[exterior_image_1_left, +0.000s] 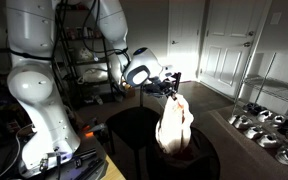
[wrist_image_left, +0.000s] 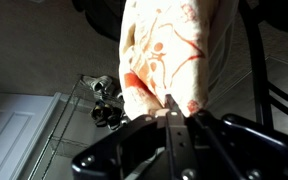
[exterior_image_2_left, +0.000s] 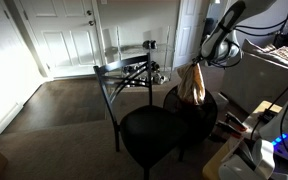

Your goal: Put the peach t-shirt in the black bag.

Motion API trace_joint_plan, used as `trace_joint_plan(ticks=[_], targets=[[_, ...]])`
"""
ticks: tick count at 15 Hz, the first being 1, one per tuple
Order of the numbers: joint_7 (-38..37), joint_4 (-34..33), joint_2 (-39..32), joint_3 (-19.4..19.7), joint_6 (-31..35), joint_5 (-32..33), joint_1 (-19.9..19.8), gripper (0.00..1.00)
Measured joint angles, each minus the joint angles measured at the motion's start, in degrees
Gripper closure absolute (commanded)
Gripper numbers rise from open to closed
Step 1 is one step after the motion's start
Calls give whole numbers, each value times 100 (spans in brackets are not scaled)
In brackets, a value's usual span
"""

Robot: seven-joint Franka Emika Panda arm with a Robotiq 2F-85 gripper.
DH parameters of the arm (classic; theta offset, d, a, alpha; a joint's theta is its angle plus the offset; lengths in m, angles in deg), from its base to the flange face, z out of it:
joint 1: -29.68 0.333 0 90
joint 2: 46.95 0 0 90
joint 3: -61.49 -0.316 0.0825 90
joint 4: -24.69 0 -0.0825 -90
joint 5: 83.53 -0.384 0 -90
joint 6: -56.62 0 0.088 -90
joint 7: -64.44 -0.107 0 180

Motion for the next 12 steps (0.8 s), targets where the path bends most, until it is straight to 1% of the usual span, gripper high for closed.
trace_joint_plan(ticks=[3, 7, 9, 12], targets=[[-26, -136, -121, 284, 0, 2, 110, 98], [-171, -272, -162, 637, 0, 2, 26, 98], [-233, -304, -162, 726, 0, 2, -45, 98], [-258, -312, -167, 748, 0, 5, -74, 98]])
